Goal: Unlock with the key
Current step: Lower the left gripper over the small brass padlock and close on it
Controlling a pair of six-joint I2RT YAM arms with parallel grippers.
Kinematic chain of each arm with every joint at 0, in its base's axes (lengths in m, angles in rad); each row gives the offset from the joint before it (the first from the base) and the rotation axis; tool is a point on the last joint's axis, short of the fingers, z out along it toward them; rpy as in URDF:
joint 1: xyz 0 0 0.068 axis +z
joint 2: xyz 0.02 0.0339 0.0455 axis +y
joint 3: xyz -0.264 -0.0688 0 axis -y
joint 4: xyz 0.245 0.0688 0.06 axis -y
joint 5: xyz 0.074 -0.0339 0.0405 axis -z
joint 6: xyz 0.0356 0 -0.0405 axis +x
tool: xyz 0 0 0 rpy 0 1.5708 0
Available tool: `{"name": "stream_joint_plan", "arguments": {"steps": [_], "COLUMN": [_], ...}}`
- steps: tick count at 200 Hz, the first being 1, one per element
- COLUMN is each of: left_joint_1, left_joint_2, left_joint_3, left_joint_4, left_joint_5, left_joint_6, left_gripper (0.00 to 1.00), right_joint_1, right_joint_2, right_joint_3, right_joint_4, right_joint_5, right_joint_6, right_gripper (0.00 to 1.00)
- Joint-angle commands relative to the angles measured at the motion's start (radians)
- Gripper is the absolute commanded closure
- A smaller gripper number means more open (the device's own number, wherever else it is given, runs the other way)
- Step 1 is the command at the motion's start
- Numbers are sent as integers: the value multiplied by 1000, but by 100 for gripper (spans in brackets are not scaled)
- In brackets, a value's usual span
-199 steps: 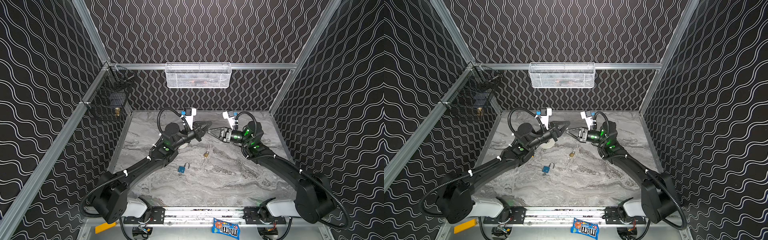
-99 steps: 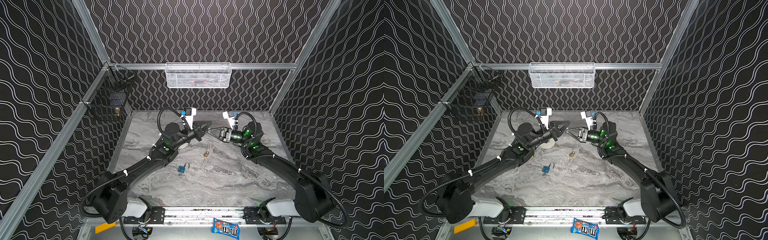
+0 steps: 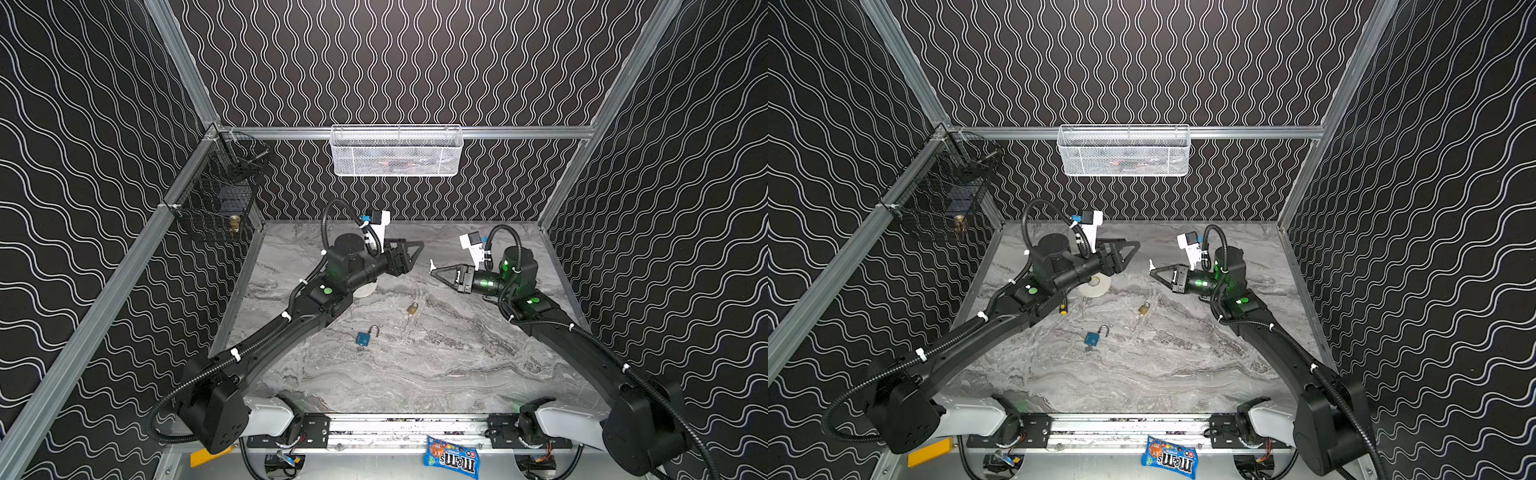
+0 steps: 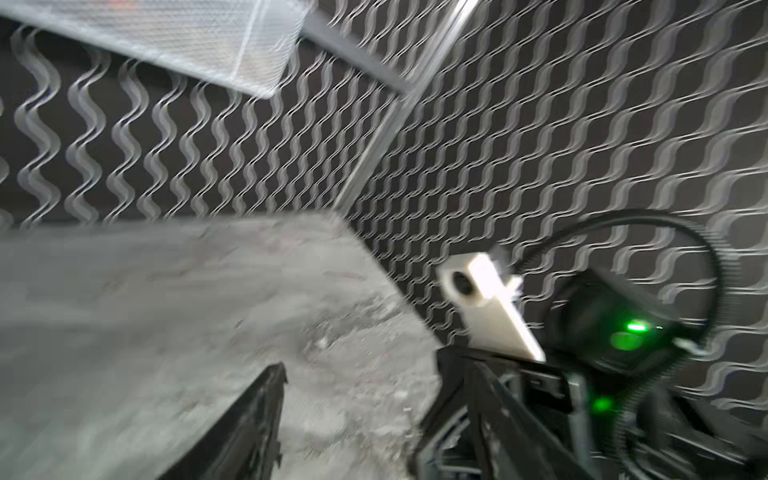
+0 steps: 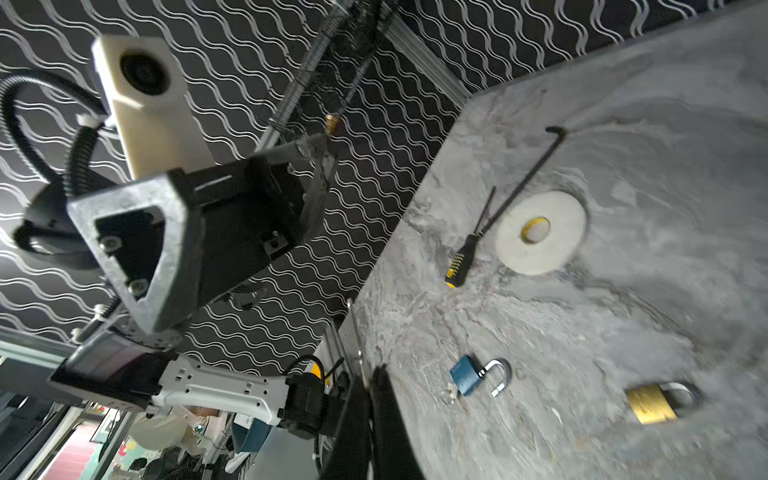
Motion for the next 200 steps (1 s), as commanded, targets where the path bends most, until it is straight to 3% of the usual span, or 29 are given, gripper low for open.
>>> {"name": "stream_joint_plan", "arguments": {"steps": [1,52,123,200], "left_joint_1": [-2,-64,-166,-181], "left_joint_2": [49,314,644,806], "left_joint_3": [48,234,484,610], "left_joint_4": [-299,-653,-857,-951], "left_joint_5": [-72,-144,-314,-376], "left_joint_6": [44,129,203,147], "left_gripper": [28,28,31,36], "right_joint_1": [-14,-31,-45,-53], "right_joint_2": [-26,-62,-11,3], "right_joint_3": [-29,-127,-212,-191], "right_joint_4": [-211,-368,-396,-436], "right_joint_5": [39,94,120,169], "right_joint_6": [-93,-130,-92,-115], "right_gripper": [100,100,100,100]}}
